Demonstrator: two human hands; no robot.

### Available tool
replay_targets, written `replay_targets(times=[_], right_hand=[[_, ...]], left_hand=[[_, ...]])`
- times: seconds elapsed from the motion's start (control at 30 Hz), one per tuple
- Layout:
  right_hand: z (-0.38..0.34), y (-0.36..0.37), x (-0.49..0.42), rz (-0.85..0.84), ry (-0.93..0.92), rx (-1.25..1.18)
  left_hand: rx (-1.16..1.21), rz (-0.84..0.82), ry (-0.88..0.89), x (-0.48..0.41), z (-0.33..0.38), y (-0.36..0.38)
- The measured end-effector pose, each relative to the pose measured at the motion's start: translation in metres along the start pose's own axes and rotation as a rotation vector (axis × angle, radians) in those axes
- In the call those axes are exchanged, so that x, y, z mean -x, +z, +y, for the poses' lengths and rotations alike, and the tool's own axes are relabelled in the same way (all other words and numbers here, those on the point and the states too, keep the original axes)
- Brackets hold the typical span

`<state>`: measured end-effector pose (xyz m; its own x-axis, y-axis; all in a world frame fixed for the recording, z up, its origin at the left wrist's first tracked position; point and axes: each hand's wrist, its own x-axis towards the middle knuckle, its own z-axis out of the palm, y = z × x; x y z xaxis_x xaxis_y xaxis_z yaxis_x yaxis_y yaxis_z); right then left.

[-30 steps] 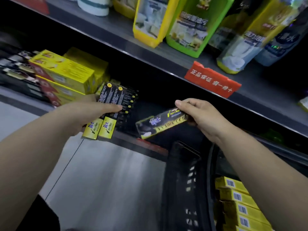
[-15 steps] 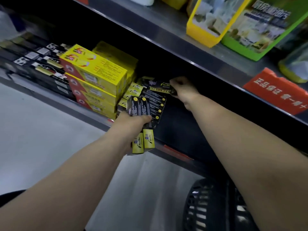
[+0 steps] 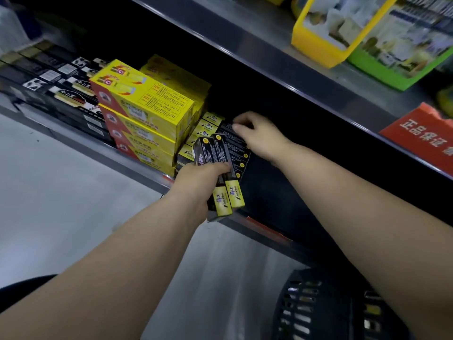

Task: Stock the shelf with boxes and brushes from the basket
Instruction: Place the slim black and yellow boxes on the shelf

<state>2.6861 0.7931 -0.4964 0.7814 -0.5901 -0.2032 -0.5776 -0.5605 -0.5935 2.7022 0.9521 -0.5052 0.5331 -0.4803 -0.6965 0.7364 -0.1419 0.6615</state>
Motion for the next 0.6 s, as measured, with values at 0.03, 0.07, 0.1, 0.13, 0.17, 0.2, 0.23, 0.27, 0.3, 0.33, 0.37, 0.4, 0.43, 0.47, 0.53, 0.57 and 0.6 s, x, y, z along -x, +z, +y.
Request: replay_targets(times=[0.03, 0.07, 0.1, 0.13, 0.17, 0.2, 0.23, 0.27, 0.3, 0.33, 0.37, 0.4, 0.43, 0.47, 0.53, 0.57, 0.6], right_hand=[[-0.010, -0.003, 0.008, -0.082, 0.018, -0.172], [-0.018, -0.006, 0.016, -0.188, 0.054, -0.326], [-0.023, -0.008, 0.023, -0.289, 0.092, -0.428], [-0.023, -0.011, 0.028, -0.360, 0.113, -0.488], [-0.023, -0.014, 0.032, -0.399, 0.122, -0.537], [-0.021, -0.019, 0.035, -0.419, 0.127, -0.583], [-0.018, -0.025, 0.036, -0.435, 0.139, -0.630], [-0.013, -0.030, 0.036, -0.448, 0.159, -0.669], [-0.007, -0.036, 0.036, -0.447, 0.186, -0.700], [0.000, -0.040, 0.034, -0.421, 0.218, -0.729], [0.007, -0.044, 0.032, -0.359, 0.258, -0.772], [0.015, -0.047, 0.028, -0.269, 0.302, -0.830], [0.021, -0.050, 0.024, -0.167, 0.340, -0.902], [0.026, -0.051, 0.020, -0.070, 0.358, -0.970], [0.033, -0.050, 0.009, 0.057, 0.332, -1.020], [0.036, -0.047, 0.003, 0.088, 0.295, -1.008], [0.038, -0.043, -0.003, 0.108, 0.255, -0.978]], left_hand=[[0.021, -0.021, 0.005, 0.001, 0.001, 0.000], [0.037, -0.045, 0.012, 0.002, 0.003, 0.000], [0.039, -0.075, 0.021, 0.003, 0.004, 0.001], [0.029, -0.105, 0.029, 0.004, 0.004, 0.002], [0.013, -0.125, 0.035, 0.004, 0.004, 0.003], [0.002, -0.126, 0.048, 0.005, 0.003, 0.005], [-0.004, -0.100, 0.071, 0.005, 0.002, 0.006], [-0.008, -0.055, 0.099, 0.005, 0.001, 0.007], [-0.013, 0.006, 0.123, 0.004, 0.000, 0.007], [-0.011, 0.065, 0.139, 0.004, 0.000, 0.007], [-0.001, 0.108, 0.140, 0.004, 0.001, 0.007], [0.015, 0.136, 0.122, 0.004, 0.001, 0.007], [0.047, 0.134, 0.099, 0.004, 0.002, 0.007], [0.085, 0.117, 0.080, 0.003, 0.002, 0.006], [0.124, 0.101, 0.037, 0.006, 0.005, 0.006], [0.126, 0.109, 0.025, 0.008, 0.007, 0.007], [0.120, 0.124, 0.030, 0.008, 0.007, 0.007]])
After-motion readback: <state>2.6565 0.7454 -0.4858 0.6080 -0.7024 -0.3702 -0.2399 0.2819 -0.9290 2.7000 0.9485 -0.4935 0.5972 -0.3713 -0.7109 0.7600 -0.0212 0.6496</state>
